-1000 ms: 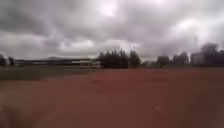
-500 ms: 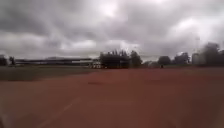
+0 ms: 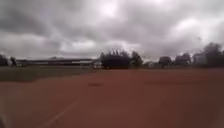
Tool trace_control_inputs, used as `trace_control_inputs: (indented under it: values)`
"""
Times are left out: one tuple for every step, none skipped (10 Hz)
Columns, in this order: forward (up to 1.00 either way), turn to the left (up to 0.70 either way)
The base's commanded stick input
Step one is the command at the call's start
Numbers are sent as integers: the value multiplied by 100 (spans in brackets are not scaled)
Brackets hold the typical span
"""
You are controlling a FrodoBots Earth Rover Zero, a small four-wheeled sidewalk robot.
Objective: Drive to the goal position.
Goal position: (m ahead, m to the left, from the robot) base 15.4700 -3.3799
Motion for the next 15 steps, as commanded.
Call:
trace_control_inputs:
  values:
    - [70, 0]
    - [70, 0]
    - [70, 0]
    - [70, 0]
    - [70, 0]
    - [70, 0]
    - [70, 0]
    - [70, 0]
    - [70, 0]
    - [70, 0]
    - [70, 0]
    - [70, 0]
    - [70, 0]
    - [70, 0]
    - [70, 0]
